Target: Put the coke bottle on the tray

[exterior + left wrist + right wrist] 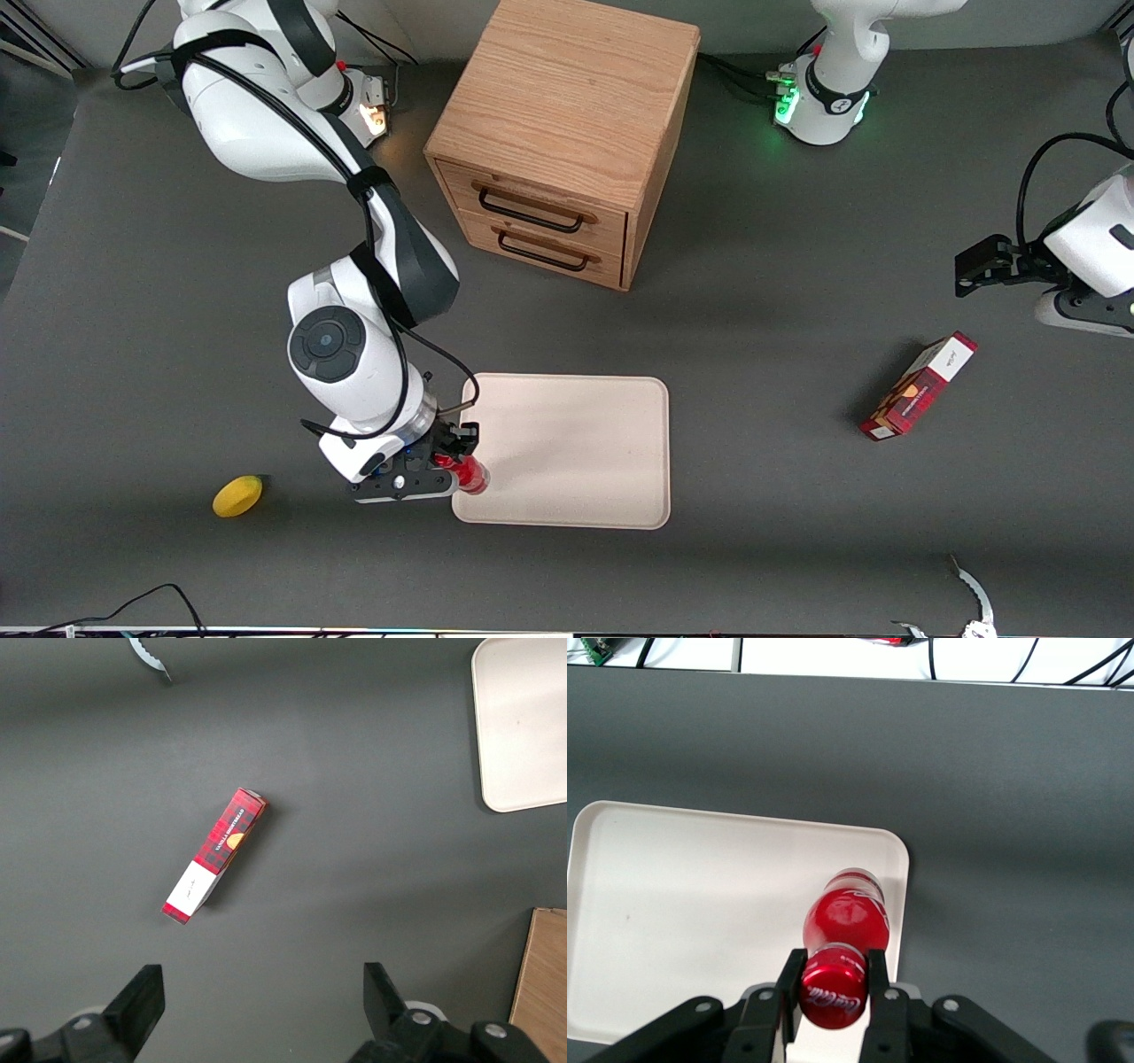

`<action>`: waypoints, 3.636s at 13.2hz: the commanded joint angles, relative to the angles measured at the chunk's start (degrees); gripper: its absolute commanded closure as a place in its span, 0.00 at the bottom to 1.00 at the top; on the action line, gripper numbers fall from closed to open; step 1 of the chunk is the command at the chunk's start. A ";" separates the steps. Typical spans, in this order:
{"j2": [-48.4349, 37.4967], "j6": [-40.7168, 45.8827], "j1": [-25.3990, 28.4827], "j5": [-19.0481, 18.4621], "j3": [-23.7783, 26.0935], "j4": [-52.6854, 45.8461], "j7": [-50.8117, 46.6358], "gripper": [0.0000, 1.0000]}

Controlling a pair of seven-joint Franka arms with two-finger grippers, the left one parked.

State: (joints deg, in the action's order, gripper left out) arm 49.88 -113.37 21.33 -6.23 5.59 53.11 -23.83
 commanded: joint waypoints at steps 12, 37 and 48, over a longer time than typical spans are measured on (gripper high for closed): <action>4.70 -4.49 1.08 -1.07 -0.93 -2.31 -3.51 0.81; -31.05 10.54 -20.95 -0.63 10.92 30.10 5.54 0.00; -44.70 24.07 -35.04 -0.54 17.53 32.33 15.39 0.00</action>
State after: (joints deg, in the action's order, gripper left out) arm 5.26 -90.94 -13.01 -6.31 22.24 87.15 -9.18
